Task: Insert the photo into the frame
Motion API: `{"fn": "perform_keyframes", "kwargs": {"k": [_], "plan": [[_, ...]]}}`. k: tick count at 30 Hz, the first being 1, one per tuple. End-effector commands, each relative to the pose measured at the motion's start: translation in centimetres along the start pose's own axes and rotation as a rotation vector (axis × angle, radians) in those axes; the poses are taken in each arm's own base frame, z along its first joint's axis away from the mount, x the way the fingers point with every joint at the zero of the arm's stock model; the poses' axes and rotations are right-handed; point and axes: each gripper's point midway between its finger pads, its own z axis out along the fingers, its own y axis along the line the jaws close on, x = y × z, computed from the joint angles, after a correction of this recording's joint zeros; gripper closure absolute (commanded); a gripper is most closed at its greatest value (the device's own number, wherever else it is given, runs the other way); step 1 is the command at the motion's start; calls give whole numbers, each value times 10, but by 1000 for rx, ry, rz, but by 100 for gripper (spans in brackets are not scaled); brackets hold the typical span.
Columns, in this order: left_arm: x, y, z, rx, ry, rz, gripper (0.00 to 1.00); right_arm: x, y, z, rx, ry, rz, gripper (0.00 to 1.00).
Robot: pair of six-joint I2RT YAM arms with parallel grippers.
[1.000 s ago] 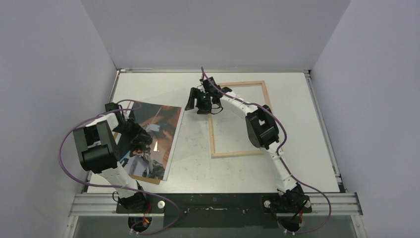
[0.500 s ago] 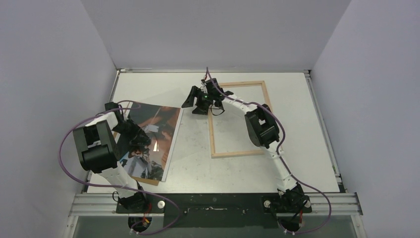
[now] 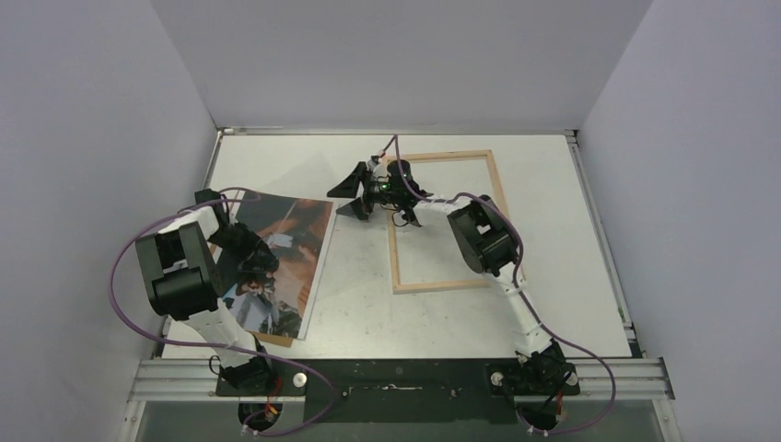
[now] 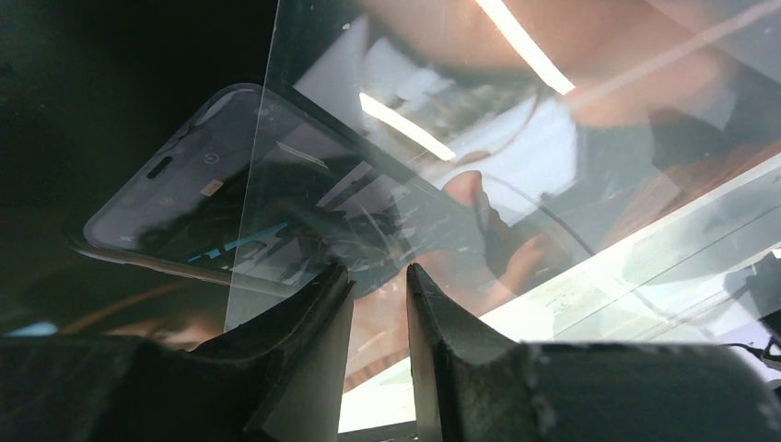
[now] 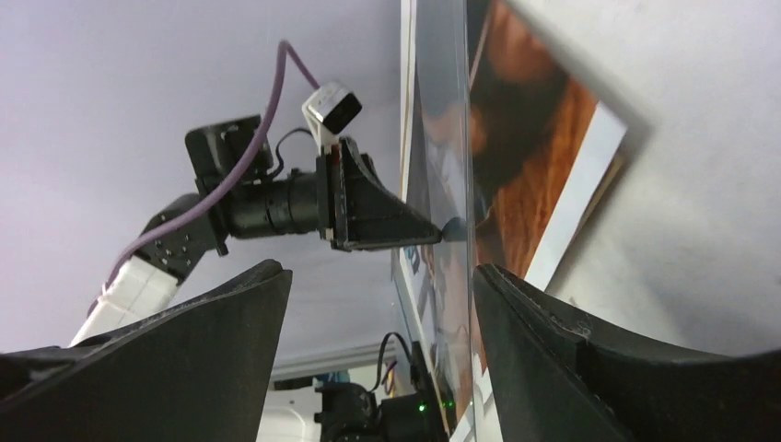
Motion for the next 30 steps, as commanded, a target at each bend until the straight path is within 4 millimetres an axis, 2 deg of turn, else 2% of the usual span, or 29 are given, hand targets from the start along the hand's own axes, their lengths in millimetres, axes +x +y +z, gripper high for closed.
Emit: {"fn": "perform_keyframes", "kwargs": {"k": [1, 5, 7, 9, 10, 13, 17, 21, 24, 30], "plan": [[0, 28, 22, -118, 6, 4, 72, 32, 51, -5, -111, 100, -75, 26], [0, 29, 22, -120, 4, 8, 72, 35, 25, -8, 22, 96, -153, 29], [1, 30, 22, -122, 6, 6, 72, 34, 6, -14, 144, 92, -223, 31], [1, 30, 22, -121, 6, 6, 72, 31, -14, -25, 290, 91, -293, 38], [1, 30, 23, -120, 7, 6, 72, 29, -17, -30, 331, 89, -322, 42], [1, 29, 23, -117, 6, 6, 72, 19, -15, -33, 331, 59, -338, 54], [-1, 27, 20, -112, -1, 9, 72, 13, 2, -26, 255, 39, -342, 66], [-1, 25, 18, -105, -4, 11, 72, 20, 10, -20, 204, 56, -332, 70], [-1, 22, 17, -90, -6, 14, 72, 24, 10, -17, 180, 68, -311, 71], [-3, 14, 13, -54, -19, 23, 70, 26, 4, -12, 197, 91, -310, 80]]}}
